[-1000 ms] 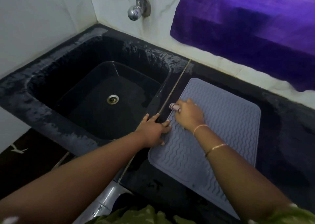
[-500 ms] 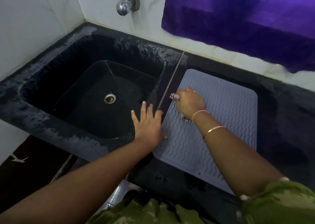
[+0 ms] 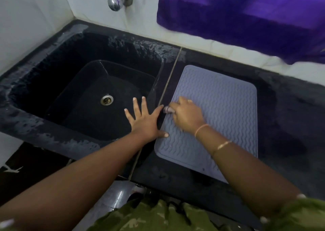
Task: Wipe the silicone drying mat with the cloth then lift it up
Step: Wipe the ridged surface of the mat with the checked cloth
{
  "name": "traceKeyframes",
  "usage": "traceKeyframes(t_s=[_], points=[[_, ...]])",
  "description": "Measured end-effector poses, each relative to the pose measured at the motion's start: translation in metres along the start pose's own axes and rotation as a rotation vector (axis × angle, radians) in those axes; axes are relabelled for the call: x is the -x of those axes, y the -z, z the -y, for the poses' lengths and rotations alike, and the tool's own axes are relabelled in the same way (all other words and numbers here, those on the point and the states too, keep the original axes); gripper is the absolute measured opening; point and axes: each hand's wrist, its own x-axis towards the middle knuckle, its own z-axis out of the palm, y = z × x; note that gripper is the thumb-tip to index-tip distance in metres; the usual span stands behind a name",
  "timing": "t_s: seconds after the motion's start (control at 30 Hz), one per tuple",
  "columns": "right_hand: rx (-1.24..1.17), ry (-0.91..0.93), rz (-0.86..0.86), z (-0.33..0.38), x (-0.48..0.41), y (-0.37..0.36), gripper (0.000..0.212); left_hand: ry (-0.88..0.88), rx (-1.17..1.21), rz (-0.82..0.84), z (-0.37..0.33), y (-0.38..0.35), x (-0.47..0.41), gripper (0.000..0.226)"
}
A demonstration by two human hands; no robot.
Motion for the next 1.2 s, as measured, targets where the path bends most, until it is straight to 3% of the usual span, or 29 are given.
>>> traceKeyframes(t_s=[0.17, 0.43, 0.6, 0.7, 0.93, 1.07, 1.2], points=[[-0.041, -0.136, 0.030, -0.006, -0.021, 0.002, 0.025, -0.028, -0.014, -0.014, 0.003, 0.000, 0.001, 0.093], [-0.149, 0.078, 0.038, 0.023, 0.044, -0.009, 0.031, -0.106, -0.001, -0.089, 0.004, -0.003, 0.004, 0.077], [-0.036, 0.001, 0.038, -0.006, 0.011, 0.004, 0.030, -0.025, -0.023, 0.206, 0.008, 0.007, 0.010, 0.118], [-0.041, -0.058, 0.045, 0.002, 0.009, 0.006, 0.030, 0.025, -0.016, 0.230, 0.011, 0.004, 0.016, 0.128], [-0.083, 0.118, 0.026, 0.044, 0.068, -0.008, 0.038, 0.059, -0.077, 0.153, 0.011, 0.004, 0.018, 0.132], [-0.045, 0.262, 0.077, 0.031, 0.068, -0.006, 0.024, 0.012, -0.097, 0.152, 0.017, 0.001, 0.022, 0.127], [0.055, 0.154, 0.040, 0.004, 0.026, 0.003, 0.025, -0.134, -0.153, 0.152, 0.024, -0.001, 0.025, 0.107]])
